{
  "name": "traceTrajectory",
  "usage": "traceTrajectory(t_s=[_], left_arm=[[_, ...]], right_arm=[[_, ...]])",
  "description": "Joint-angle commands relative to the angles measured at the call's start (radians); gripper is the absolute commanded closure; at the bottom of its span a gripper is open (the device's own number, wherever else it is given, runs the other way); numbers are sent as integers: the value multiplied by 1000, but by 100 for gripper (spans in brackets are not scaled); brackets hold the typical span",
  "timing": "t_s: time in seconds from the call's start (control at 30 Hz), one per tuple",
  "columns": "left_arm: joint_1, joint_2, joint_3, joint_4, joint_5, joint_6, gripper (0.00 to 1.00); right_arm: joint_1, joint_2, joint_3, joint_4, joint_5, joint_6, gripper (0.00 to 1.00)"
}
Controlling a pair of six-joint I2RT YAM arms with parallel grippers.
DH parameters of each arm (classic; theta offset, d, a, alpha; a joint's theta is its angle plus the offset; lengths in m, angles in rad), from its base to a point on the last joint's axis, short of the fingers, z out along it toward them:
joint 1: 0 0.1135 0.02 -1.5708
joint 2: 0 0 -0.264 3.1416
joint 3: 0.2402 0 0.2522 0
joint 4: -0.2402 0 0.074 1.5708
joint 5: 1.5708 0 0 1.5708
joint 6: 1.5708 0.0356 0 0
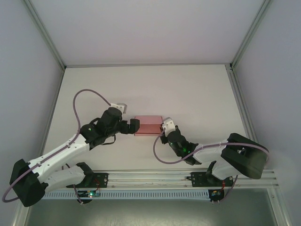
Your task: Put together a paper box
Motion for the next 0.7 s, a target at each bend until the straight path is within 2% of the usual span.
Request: traceTrajectory(t_s=[0.0,0.1,0.2,0.3,0.4,0.47,0.67], left_arm=[[81,63,82,-192,19,-132,0],[148,166,139,-147,72,-147,0],[169,280,188,-100,150,-117,0],[184,373,183,-6,200,-100,0],[222,461,151,128,317,-120,1],[242,515,138,189,383,-126,11],[265,639,85,321,472,-98,42]], right_arm=[[21,47,-32,-55,-38,-61,100],[22,60,-56,13,-85,-110,100],[22,86,-36,-5,-93,-132,100],[22,111,-28,8,-93,-132,100],[22,127,-38,40,-97,-131,100],[22,128,-39,38,-107,-126,100],[22,80,-68,28,-145,-137,95]])
